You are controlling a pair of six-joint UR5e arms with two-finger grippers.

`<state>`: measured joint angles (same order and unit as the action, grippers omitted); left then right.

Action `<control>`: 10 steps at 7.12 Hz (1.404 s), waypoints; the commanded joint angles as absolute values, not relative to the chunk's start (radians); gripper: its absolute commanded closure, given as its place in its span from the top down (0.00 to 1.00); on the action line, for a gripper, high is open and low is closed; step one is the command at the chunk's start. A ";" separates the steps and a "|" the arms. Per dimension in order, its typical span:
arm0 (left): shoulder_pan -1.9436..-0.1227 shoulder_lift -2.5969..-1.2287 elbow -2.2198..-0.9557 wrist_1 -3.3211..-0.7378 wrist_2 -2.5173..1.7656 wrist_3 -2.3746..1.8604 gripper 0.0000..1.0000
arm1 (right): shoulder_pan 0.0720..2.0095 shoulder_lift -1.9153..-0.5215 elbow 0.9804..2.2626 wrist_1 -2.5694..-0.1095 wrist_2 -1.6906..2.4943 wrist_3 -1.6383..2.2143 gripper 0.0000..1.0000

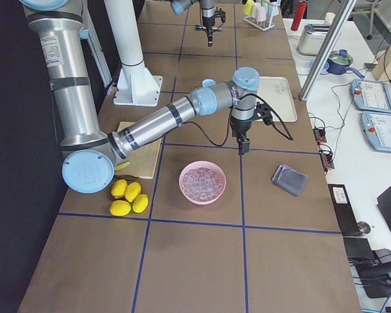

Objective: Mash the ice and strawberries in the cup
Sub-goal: 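Carry the strawberry with the left gripper over the light-blue cup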

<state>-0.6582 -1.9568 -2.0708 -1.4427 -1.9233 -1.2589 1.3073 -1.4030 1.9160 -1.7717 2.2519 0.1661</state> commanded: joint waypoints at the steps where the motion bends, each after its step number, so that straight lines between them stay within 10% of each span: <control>1: -0.586 -2.228 -1.910 -1.368 -1.921 -1.430 0.00 | 1.325 -1.431 1.916 -1.766 2.269 0.153 1.00; 8: -0.511 -2.436 -1.621 -1.526 -1.913 -1.536 0.02 | 1.327 -1.468 1.913 -1.710 2.269 0.161 1.00; 10: -0.511 -2.441 -1.624 -1.526 -1.914 -1.532 0.20 | 1.327 -1.468 1.914 -1.710 2.269 0.161 1.00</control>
<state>-0.5115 -2.4377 -1.6238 -1.5261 -1.9132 -1.5347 1.3268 -1.4680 1.9131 -1.7104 2.2688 0.1610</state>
